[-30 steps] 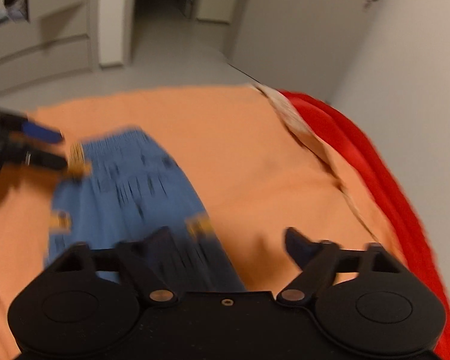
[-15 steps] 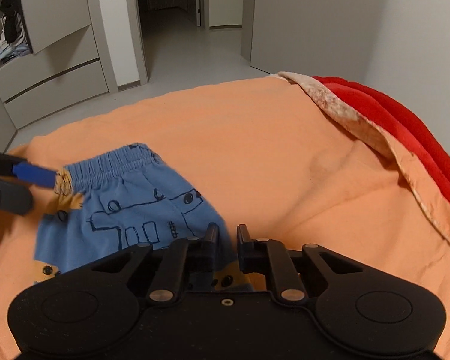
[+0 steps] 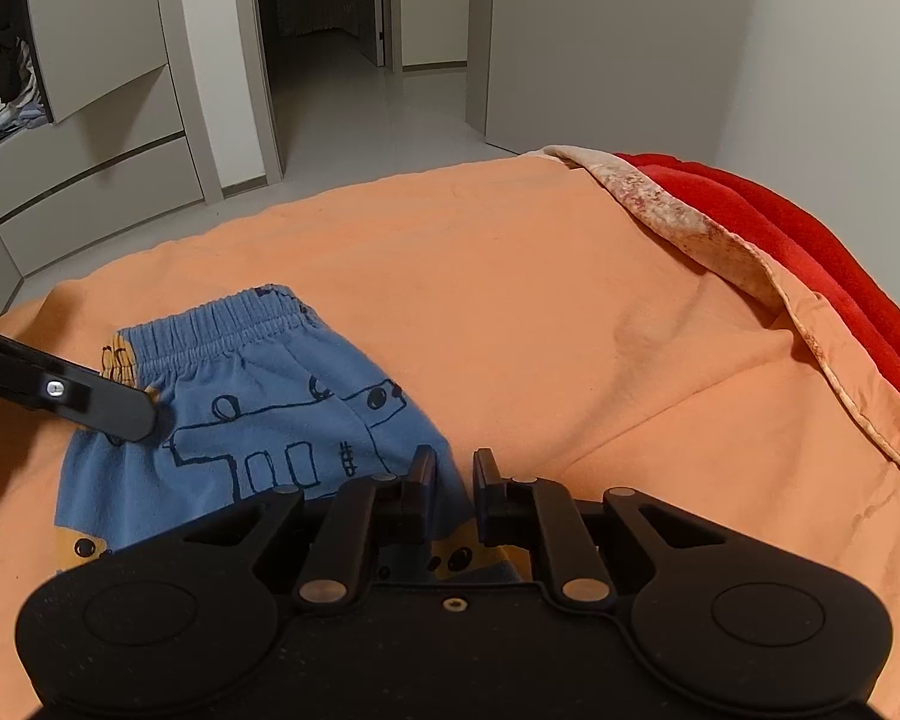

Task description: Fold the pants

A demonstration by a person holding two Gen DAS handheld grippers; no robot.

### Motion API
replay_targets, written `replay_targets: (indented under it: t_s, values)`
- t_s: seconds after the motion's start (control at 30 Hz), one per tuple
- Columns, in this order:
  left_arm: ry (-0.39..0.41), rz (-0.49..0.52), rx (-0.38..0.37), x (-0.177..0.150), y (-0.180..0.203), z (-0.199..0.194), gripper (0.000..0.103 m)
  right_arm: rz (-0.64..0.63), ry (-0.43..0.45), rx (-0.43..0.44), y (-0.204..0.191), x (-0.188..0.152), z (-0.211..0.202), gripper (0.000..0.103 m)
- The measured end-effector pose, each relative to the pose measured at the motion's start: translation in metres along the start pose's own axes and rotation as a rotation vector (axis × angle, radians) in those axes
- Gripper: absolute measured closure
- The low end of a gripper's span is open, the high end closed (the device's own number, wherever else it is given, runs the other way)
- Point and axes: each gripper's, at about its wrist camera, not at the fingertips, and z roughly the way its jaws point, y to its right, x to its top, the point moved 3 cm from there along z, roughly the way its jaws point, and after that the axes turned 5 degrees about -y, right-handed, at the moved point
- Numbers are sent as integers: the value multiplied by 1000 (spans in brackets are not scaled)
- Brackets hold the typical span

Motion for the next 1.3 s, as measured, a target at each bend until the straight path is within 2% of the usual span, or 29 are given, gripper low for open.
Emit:
replay_targets:
  t_s: [0.07, 0.13, 0.2, 0.27, 0.33, 0.37, 0.4, 0.47, 0.57, 0.73, 0.77, 0.8, 0.87, 0.93, 1.03, 1.1, 1.2, 1.3]
  values:
    - [-6, -6, 11, 0, -2, 1, 79, -1, 0, -5, 0, 0, 1, 89]
    - [-5, -8, 16, 0, -2, 2, 81, 1, 2, -16, -1, 1, 0, 86]
    - [-1, 9, 30, 0, 0, 3, 82, -1, 9, -46, -2, 1, -3, 74]
    - [-1, 23, 41, 0, 1, 2, 83, 13, 26, -113, -4, 0, -12, 66]
    - [-4, 20, 39, 0, 0, 2, 83, -7, 50, -190, -13, -6, -27, 62]
    - [-6, 9, 36, 1, -1, 2, 83, -44, 53, -235, -21, -11, -34, 54]
    - [-7, -1, 34, 1, -2, 3, 83, -82, 52, -278, -30, -19, -39, 41]
    - [-5, -7, 34, 1, -2, 3, 83, -136, 43, -357, -45, -37, -46, 32]
    - [2, 14, 48, 0, 2, 3, 83, -151, 5, -466, -43, -56, -44, 32]
    - [6, 27, 54, -1, 3, 2, 83, -32, -29, -593, 4, -65, -50, 23]
    - [7, 27, 57, -1, 3, 2, 83, 11, -20, -594, 11, -67, -56, 27]
    - [7, 28, 58, -1, 3, 2, 83, 51, -15, -631, 16, -70, -63, 33]
    - [6, 28, 59, -1, 3, 2, 83, 94, -3, -688, 17, -77, -77, 33]
    - [6, 28, 58, -1, 3, 2, 83, 136, 39, -696, 11, -93, -98, 33]
    - [7, 32, 61, -1, 3, 2, 83, 219, 94, -754, -7, -124, -128, 32]
    - [9, 38, 65, -1, 4, 2, 83, 261, 122, -789, -28, -149, -144, 26]
    - [14, 43, 71, -2, 4, 2, 83, 235, 129, -832, -56, -177, -147, 26]
    - [25, 55, 86, -4, 6, 1, 83, 184, 146, -872, -81, -189, -139, 23]
